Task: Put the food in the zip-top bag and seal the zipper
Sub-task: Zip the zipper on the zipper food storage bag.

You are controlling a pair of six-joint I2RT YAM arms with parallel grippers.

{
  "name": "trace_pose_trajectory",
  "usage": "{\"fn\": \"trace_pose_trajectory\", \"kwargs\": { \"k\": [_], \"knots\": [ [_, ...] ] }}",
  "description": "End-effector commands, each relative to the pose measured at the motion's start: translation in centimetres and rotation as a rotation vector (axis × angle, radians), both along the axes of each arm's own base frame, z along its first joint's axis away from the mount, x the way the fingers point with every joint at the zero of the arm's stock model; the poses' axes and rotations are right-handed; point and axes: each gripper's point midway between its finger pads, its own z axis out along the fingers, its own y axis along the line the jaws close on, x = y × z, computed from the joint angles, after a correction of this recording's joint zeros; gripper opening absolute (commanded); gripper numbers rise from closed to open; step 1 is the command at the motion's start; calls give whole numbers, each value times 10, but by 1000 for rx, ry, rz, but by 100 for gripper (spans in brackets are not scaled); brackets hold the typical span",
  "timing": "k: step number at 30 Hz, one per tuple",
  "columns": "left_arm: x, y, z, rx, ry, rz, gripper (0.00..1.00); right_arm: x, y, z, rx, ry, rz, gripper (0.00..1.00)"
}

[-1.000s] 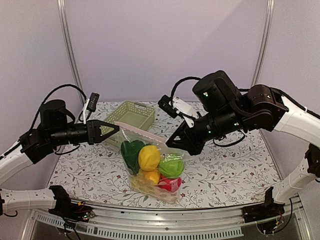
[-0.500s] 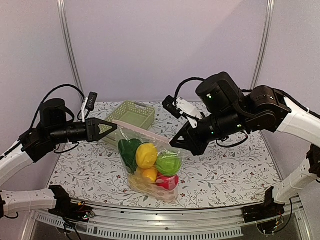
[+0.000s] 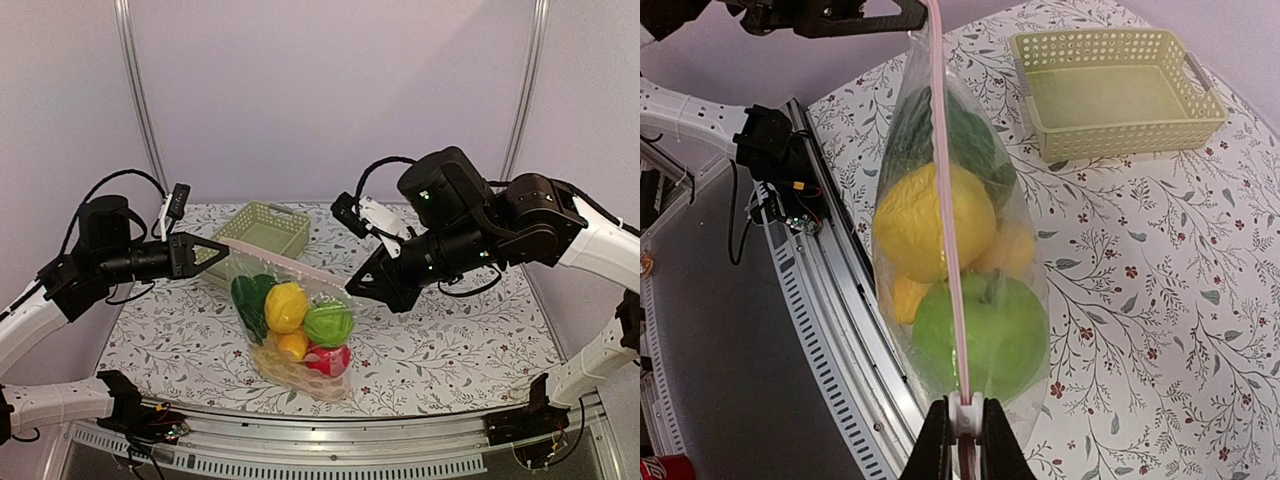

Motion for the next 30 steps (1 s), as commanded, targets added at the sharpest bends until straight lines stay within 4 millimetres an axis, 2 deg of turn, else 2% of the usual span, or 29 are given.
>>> {"fn": "trace_pose_trajectory", "kwargs": {
  "k": [1,17,24,30],
  "knots": [
    [16,16,-6,19,6,88,0,-1,-26,-2,-45,4,-38,0],
    [21,28,-6,25,7,110,0,2,-35,-2,-55,-4,-66,0],
    [22,26,-7,27,10,96,0,3,-37,0,-54,-12,-73,0],
    [21,22,-14,40,17,63,0,20,-42,6,-42,-48,-157,0]
  ]
}}
